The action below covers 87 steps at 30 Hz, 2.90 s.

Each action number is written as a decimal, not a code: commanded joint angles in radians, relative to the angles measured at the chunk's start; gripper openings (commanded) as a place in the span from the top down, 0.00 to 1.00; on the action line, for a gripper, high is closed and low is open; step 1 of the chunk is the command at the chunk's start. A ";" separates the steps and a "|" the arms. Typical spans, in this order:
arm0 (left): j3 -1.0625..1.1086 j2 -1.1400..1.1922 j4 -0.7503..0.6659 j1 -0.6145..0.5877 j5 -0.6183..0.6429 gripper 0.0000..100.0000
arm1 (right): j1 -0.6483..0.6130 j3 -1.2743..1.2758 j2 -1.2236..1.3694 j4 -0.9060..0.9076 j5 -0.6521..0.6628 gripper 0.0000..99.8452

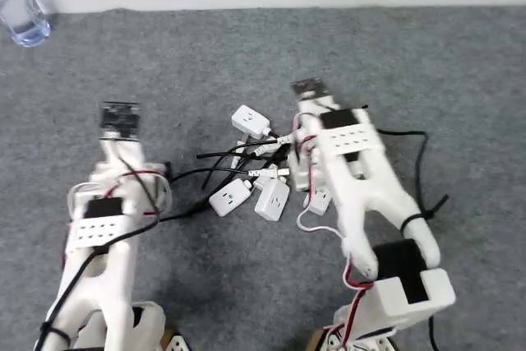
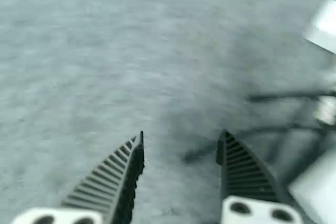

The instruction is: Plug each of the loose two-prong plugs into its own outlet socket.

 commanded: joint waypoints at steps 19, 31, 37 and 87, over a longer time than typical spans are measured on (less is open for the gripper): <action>0.031 -0.026 0.071 0.413 -0.233 0.78 | 0.174 0.173 -0.038 -0.325 0.066 0.69; 0.058 -0.020 0.110 0.443 -0.282 0.78 | 0.170 0.173 -0.045 -0.298 0.068 0.69; 0.058 -0.018 0.100 0.428 -0.298 0.79 | 0.166 0.170 -0.050 -0.275 0.068 0.69; -0.027 -0.482 0.605 -0.003 -0.611 0.99 | 0.145 0.463 -0.272 -0.576 0.195 0.69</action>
